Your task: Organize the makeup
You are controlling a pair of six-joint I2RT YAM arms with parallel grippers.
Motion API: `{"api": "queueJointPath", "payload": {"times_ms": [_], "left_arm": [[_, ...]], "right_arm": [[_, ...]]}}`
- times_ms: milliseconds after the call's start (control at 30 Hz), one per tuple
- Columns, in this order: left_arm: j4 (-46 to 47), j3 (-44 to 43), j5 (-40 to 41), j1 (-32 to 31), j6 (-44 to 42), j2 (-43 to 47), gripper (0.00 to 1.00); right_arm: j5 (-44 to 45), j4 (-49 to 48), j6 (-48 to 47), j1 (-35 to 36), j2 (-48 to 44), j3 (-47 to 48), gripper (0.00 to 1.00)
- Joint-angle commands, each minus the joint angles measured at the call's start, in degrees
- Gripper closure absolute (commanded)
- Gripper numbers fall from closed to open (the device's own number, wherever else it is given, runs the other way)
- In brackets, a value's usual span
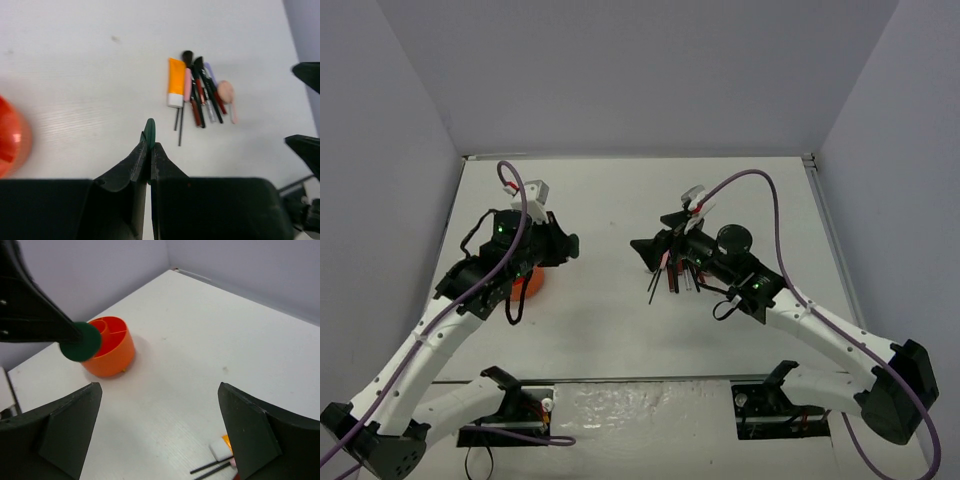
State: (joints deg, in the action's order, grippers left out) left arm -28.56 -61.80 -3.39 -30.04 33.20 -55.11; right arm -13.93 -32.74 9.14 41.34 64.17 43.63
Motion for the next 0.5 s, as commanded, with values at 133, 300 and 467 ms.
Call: {"api": "queueJointPath", "payload": {"times_ms": [133, 300, 467], "left_arm": [[-19.2, -10.0, 21.2, 7.4, -10.8, 1.3, 1.00], [-20.2, -9.2, 15.6, 20.7, -16.0, -0.1, 1.00], [-16.0, -8.2, 7.3, 32.0, -21.7, -3.6, 1.00]], "right_arm": [[21.7, 12.4, -3.2, -0.3, -9.2, -0.8, 0.00], [22.1, 12.7, -0.3, -0.3, -12.4, -4.5, 0.00], [21.7, 11.8, 1.8, -0.3, -14.0, -7.0, 0.00]]}}
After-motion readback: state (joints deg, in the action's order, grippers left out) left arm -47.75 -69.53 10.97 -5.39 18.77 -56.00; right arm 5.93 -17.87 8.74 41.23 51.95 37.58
